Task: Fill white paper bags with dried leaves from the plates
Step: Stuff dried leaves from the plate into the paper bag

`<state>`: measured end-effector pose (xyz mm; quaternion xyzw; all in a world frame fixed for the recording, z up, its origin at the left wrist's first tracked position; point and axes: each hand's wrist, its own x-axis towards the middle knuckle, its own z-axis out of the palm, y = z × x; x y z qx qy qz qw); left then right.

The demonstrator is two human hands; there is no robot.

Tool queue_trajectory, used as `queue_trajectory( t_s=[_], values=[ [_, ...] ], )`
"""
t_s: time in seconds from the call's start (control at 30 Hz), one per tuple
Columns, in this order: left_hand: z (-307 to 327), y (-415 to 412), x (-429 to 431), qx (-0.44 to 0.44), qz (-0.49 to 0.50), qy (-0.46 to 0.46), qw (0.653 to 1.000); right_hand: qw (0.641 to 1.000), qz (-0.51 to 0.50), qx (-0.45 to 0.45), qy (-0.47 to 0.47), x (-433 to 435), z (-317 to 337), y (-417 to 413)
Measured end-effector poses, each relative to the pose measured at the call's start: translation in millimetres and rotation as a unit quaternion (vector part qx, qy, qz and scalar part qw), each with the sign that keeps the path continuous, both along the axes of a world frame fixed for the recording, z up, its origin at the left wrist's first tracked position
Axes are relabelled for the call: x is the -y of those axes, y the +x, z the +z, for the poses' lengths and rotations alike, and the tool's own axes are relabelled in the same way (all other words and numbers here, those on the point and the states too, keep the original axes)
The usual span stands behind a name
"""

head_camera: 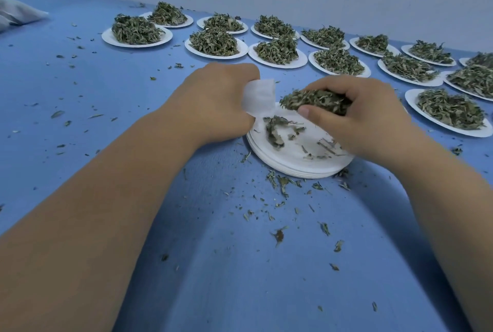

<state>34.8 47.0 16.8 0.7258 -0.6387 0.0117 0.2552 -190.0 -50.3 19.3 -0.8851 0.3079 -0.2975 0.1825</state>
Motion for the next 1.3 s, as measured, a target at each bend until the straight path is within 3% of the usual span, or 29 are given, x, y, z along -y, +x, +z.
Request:
queue_trajectory(
  t_s=[0.13, 0.43, 0.7, 0.93, 1.2, 1.3],
  values=[
    [3, -6, -1, 0.017, 0.001, 0.000, 1.000, 0.992, 0.055, 0.082, 0.077, -7, 9, 0],
    [2, -21, 0, -0.006, -0.038, -0.005, 0.999, 0.993, 0.032, 0.049, 0.103, -10, 5, 10],
    [1, -28, 6, 0.107, -0.009, -0.022, 0.994, 0.992, 0.034, 0.063, 0.105, -15, 8, 13],
    [0, -30, 9, 0.094, 0.012, -0.013, 0.995, 0.982, 0.057, 0.076, 0.161, -16, 9, 17],
    [0, -32, 9, 0.107, -0.001, -0.053, 0.993, 0.994, -0.006, 0.065, 0.092, -14, 2, 26],
    [-2, -30, 9, 0.112, -0.007, -0.051, 0.992, 0.987, -0.010, 0.105, 0.123, -15, 4, 26]
  ],
)
